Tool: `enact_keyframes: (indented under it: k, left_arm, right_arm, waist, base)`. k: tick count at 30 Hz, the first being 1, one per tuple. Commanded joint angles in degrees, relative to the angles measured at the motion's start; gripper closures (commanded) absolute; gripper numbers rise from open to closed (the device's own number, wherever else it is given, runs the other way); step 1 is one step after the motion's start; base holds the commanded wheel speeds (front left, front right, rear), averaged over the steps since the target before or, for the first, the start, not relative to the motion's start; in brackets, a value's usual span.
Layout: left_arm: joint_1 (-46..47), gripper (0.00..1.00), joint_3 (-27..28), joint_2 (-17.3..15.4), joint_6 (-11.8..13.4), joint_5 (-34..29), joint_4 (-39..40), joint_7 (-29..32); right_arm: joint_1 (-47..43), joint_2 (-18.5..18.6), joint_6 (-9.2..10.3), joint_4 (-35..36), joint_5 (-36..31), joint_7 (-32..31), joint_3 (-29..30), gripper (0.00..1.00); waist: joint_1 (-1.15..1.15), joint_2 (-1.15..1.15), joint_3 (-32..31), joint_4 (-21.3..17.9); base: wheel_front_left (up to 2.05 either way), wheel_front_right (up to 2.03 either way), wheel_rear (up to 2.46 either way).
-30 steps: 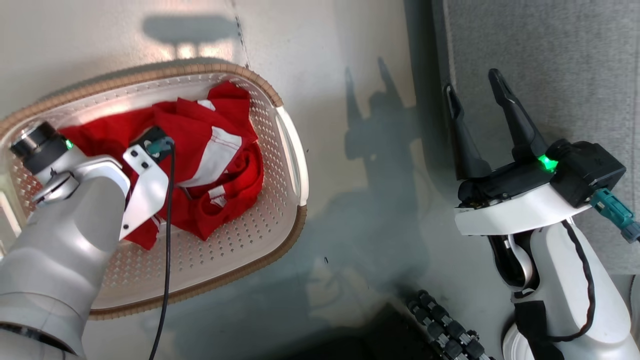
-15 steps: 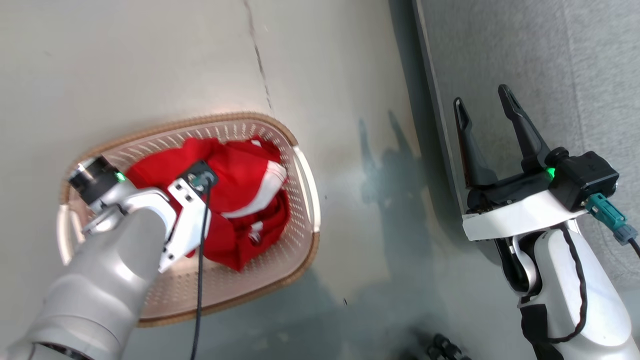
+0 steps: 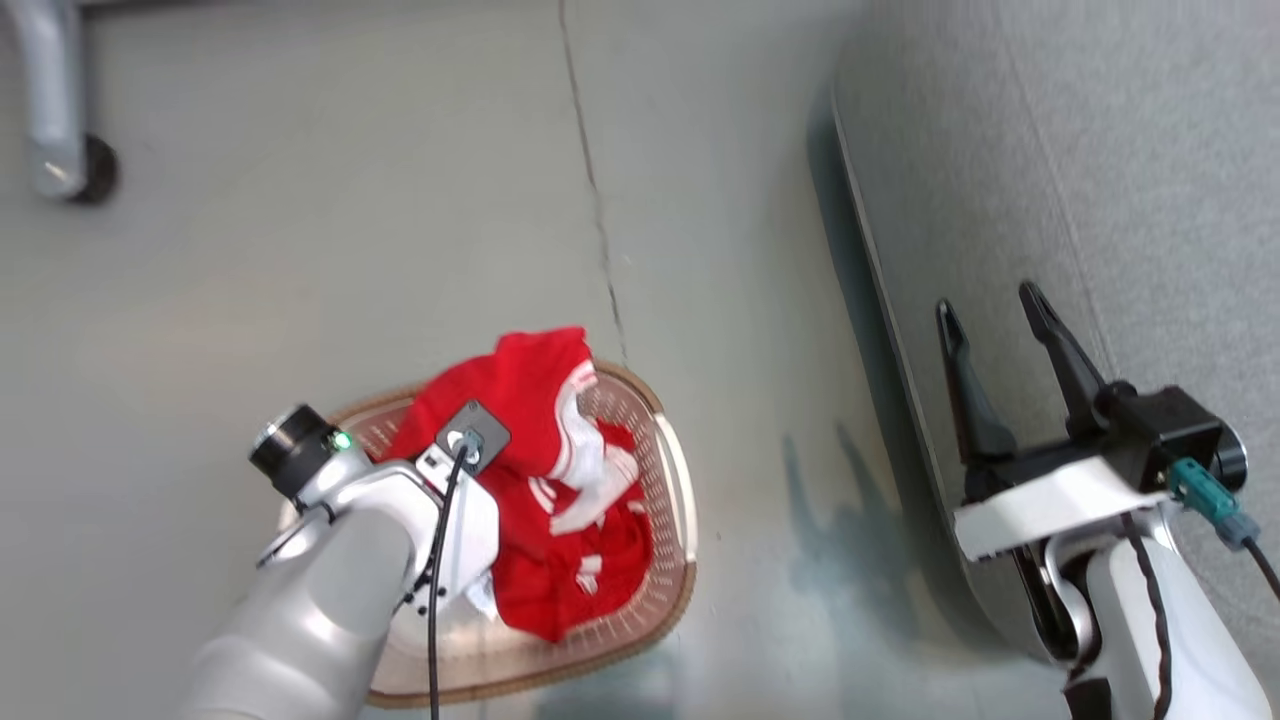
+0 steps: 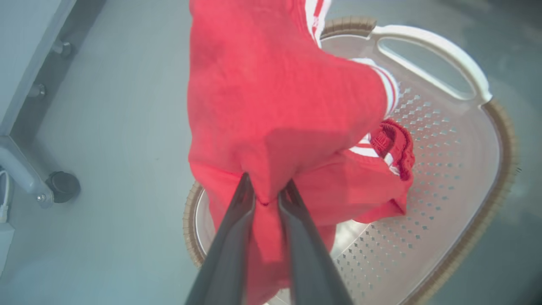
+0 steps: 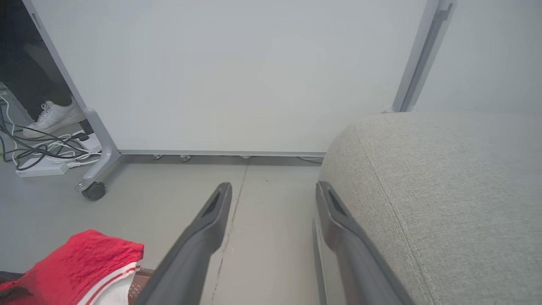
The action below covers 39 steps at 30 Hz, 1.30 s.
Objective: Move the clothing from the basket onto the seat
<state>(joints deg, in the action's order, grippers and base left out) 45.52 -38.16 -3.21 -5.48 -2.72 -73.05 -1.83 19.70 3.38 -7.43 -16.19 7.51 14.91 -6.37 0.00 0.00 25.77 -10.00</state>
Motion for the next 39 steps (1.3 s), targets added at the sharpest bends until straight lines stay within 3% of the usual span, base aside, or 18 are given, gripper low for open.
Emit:
enact_keyframes:
  k: [1, 9, 16, 24, 32, 39]
  left_arm:
    - [-0.7, 1.00, 0.2, -0.2, 0.2, 0.6, 0.2, -0.8]
    - [-6.1, 1.00, 0.5, 0.3, 1.2, 7.3, 6.8, -11.0]
    - [-7.9, 1.00, 0.2, 0.2, 3.5, 14.6, 16.4, -13.4]
    - [-10.8, 1.00, 7.0, 0.1, 7.4, 17.5, 37.5, -13.3]
    - [-13.8, 1.00, 13.3, 0.2, 11.3, 15.4, 59.4, -13.3]
    - [-15.7, 1.00, 9.4, 0.2, 11.8, 16.2, 69.0, -13.3]
  right_arm:
    - [-0.9, 0.5, -0.11, -0.3, 0.2, 0.3, 0.1, 0.00]
    - [-5.8, 2.4, -0.08, -2.4, 1.6, 0.3, -0.6, 0.00]
    - [-8.9, 3.6, -0.08, -2.9, 2.1, 0.3, -0.4, 0.00]
    - [-11.3, 3.4, -0.08, -3.2, 2.4, 0.3, -0.8, 0.00]
    - [-12.8, 2.6, -0.08, -3.6, 2.8, 0.3, -1.9, 0.00]
    - [-12.9, 2.4, -0.08, -4.1, 2.9, 0.3, -2.4, 0.00]
  waist:
    - [0.00, 0.00, -4.9, 2.6]
    - [0.00, 0.00, -13.8, 4.9]
    - [0.00, 0.00, -19.1, 6.7]
    - [0.00, 0.00, -22.7, 7.7]
    - [0.00, 0.00, -24.6, 7.4]
    - [0.00, 0.00, -24.9, 7.0]
  base:
    - [0.00, 0.00, 0.00]
    - [0.00, 0.00, 0.00]
    - [0.00, 0.00, 0.00]
    - [0.00, 0.00, 0.00]
    - [0.00, 0.00, 0.00]
    - [0.00, 0.00, 0.00]
